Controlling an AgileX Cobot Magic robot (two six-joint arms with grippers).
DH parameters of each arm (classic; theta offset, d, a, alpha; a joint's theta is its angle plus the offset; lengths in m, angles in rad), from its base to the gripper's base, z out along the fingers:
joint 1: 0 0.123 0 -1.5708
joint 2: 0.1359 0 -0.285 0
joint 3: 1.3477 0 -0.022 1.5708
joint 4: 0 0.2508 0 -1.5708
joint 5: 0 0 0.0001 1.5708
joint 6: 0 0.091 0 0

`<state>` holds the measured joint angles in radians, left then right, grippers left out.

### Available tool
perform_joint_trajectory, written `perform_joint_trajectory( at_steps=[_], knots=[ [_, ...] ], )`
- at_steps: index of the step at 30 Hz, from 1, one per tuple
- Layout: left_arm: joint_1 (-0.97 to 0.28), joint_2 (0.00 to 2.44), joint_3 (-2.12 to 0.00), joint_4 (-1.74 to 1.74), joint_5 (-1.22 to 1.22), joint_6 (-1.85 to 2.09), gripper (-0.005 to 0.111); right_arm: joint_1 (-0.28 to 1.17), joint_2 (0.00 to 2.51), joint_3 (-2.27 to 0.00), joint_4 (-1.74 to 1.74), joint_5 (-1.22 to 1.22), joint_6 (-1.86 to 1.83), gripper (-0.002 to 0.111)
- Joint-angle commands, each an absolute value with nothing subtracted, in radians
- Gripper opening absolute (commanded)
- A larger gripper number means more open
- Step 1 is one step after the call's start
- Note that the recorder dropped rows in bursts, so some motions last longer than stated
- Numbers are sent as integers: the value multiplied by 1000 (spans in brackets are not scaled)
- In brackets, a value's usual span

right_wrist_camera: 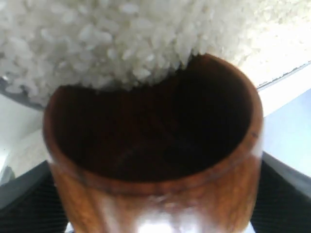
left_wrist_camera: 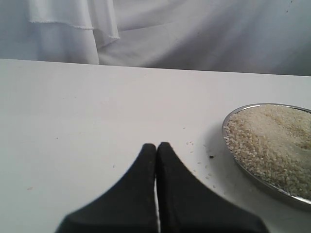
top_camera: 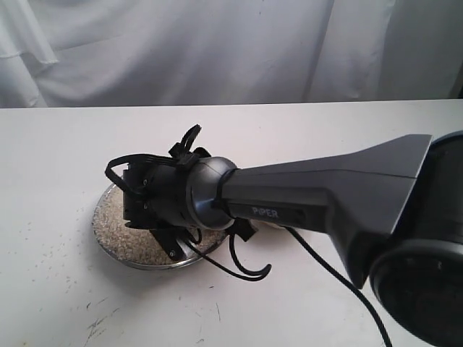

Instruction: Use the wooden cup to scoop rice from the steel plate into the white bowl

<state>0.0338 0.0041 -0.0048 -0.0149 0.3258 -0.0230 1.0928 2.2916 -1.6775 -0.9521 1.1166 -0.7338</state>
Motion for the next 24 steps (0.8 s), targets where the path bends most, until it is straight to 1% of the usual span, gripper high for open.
perform_joint_trajectory(
  at_steps=[1,15,24],
  knots=[
    [36,0,0,-16,319,-24,0,1105,2297,-1695,-922,1077,-729,0],
    [36,0,0,-16,319,-24,0,1105,2302,-1698,-871,1017,-667,0],
    [36,0,0,-16,319,-24,0,1113,2368,-1804,-783,1026,-665,0]
  ],
)
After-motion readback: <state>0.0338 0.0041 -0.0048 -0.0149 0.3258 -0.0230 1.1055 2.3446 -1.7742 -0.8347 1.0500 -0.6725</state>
